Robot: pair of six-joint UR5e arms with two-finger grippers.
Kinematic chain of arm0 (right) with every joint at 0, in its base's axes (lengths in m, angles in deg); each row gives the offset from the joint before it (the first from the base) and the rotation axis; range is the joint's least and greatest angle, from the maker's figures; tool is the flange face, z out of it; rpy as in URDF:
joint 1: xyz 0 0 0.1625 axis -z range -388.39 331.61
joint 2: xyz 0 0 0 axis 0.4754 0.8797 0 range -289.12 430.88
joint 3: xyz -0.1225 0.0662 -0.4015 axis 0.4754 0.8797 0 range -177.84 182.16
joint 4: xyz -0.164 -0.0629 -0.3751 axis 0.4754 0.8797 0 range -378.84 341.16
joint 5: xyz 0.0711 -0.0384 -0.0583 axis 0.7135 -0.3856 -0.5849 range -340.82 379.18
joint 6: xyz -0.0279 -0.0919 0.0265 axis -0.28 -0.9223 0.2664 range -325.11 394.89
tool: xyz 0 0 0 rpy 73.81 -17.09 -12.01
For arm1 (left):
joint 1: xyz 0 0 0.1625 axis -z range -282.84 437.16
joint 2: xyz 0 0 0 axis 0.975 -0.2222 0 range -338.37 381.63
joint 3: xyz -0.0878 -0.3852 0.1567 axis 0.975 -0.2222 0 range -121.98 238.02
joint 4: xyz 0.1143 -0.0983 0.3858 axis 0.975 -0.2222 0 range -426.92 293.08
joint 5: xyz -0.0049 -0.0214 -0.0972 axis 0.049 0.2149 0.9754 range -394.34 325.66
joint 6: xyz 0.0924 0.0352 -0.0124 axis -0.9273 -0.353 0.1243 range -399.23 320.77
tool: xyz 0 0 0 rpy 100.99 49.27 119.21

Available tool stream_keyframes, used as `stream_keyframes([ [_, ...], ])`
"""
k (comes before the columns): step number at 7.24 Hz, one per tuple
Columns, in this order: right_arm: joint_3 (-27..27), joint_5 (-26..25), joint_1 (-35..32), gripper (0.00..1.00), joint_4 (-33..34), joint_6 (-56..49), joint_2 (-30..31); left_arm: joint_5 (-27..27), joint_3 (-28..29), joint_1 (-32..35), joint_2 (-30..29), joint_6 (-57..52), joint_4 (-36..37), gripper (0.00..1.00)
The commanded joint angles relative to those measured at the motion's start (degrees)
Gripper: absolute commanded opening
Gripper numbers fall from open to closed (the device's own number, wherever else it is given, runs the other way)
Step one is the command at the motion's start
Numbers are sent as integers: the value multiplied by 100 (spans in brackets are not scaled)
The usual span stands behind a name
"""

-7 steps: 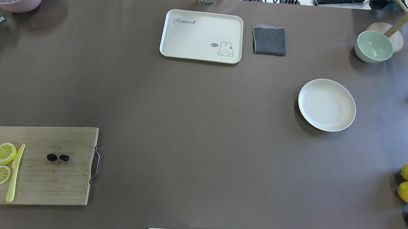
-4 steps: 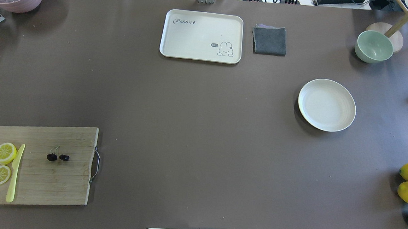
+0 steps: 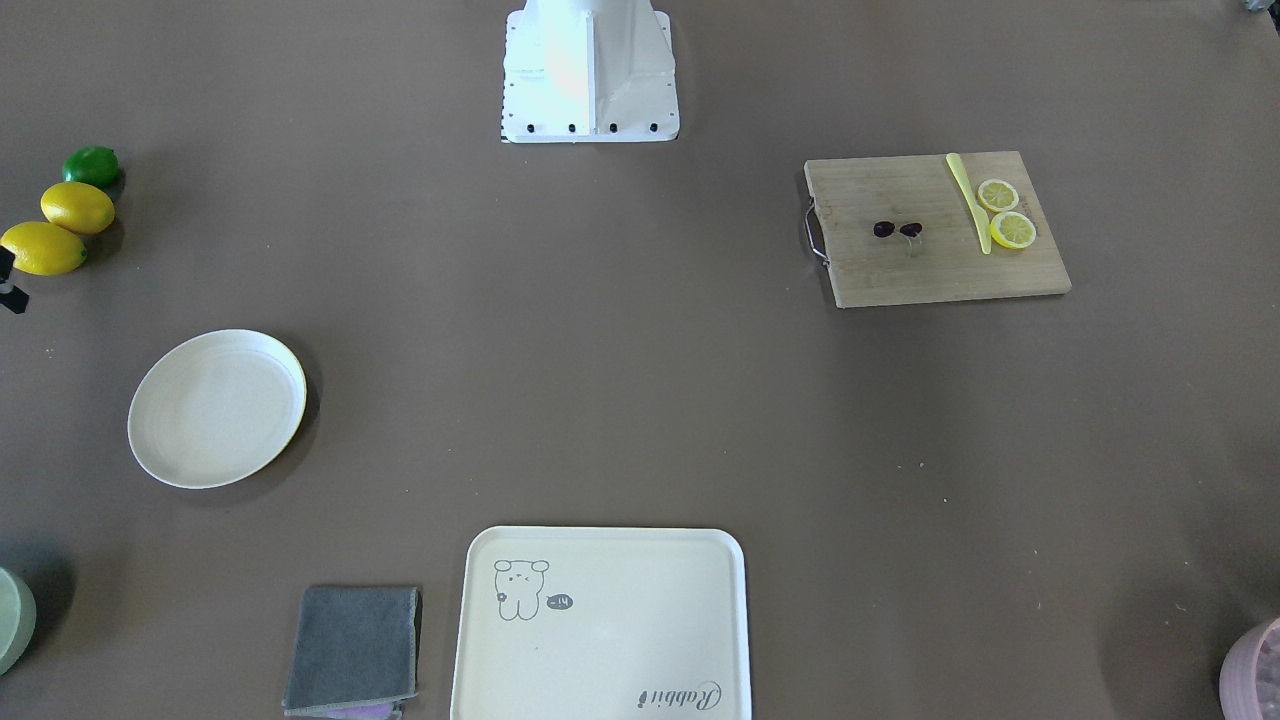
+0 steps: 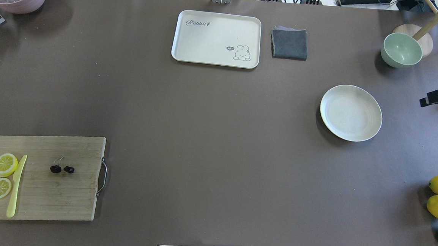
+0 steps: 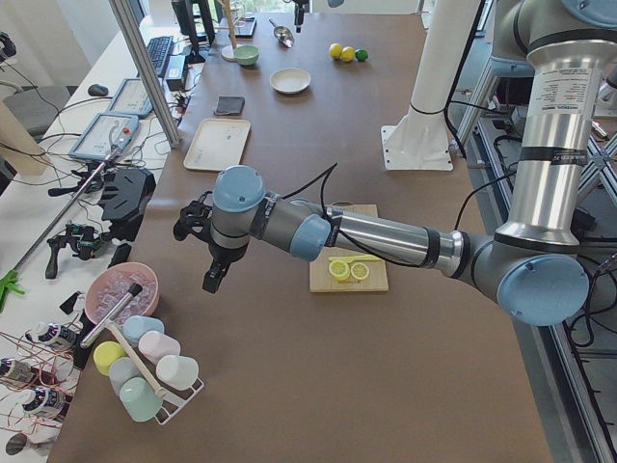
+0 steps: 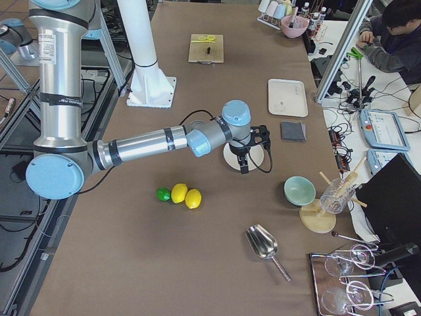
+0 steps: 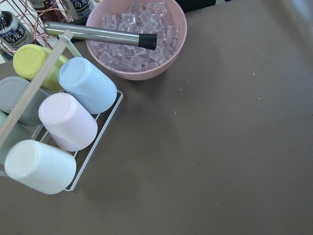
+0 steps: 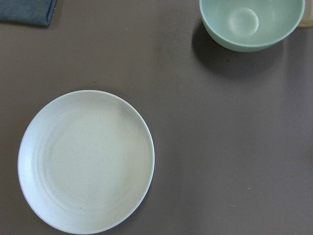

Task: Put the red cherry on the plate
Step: 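Reach the right gripper to the white plate rim and grasp it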

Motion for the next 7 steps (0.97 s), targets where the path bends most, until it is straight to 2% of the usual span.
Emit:
stream_keyframes([
  [1, 1028, -543, 686, 97, -1699, 1169, -15, 6, 12, -10, 4, 0, -26, 98],
  [2, 1583, -571, 844, 96, -2605, 1739, -102, -2, 21, -10, 13, 0, -69, 98],
  [3, 1815, -788, 1089, 93, -3014, 2136, -138, -2, 21, -10, 13, 0, -70, 98],
  [4, 1808, -1113, 1318, 90, -3053, 2340, -138, -2, 21, -10, 13, 0, -70, 98],
  [5, 1808, -1185, 1399, 85, -3054, 2377, -138, -2, 30, -10, 13, 0, -70, 98],
  [6, 1808, -1230, 1443, 74, -3054, 2456, -138, -2, 30, -10, 13, 0, -70, 98],
  [7, 1808, -1300, 1496, 51, -3054, 2726, -199, -2, 21, -10, 13, 0, -70, 98],
])
